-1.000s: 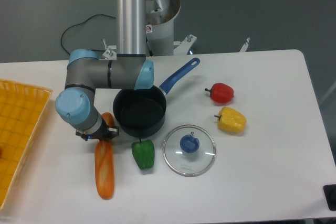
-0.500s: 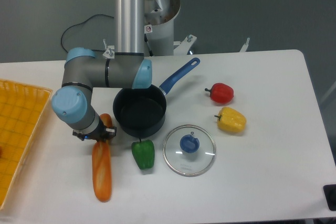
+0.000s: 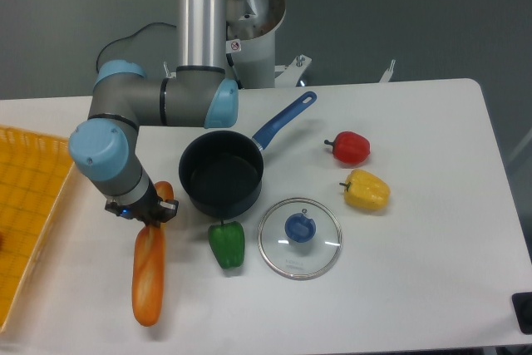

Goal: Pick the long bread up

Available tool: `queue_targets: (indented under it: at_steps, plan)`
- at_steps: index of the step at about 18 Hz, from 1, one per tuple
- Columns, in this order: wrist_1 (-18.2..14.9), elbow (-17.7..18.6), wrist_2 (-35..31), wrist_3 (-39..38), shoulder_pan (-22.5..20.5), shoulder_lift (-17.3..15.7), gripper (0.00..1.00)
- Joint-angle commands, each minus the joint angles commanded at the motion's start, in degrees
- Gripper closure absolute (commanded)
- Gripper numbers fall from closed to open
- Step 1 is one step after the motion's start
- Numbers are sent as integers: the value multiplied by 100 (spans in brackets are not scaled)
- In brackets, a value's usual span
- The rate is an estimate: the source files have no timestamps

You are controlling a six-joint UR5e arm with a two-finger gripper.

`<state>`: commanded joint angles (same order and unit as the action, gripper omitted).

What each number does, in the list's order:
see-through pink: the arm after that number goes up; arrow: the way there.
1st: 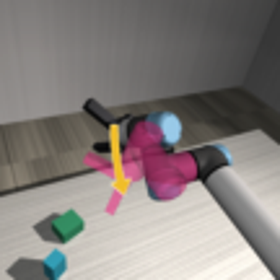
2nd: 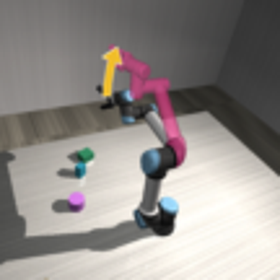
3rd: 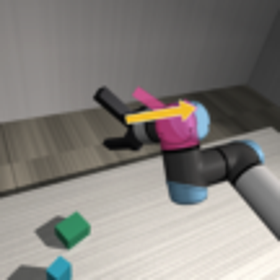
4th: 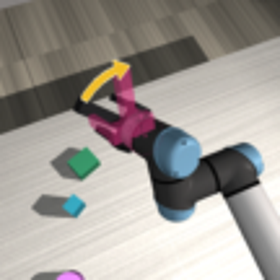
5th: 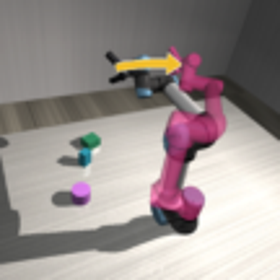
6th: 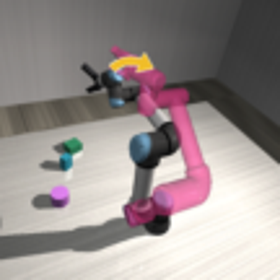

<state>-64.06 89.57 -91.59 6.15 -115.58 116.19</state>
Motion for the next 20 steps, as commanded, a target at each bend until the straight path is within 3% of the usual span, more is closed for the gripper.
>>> queue_targets:
  at_steps: [3,8,14,18,20]
  plan:
    - [-300,-220,80,-26,-61,-61,100]
    - [-475,-282,53,140,-167,-246,100]
    - [-1002,-221,1,1158,-649,-518,100]
    - [-1012,-203,-79,1650,-992,-606,100]
    - [-1012,-168,-79,2291,-1168,-721,100]
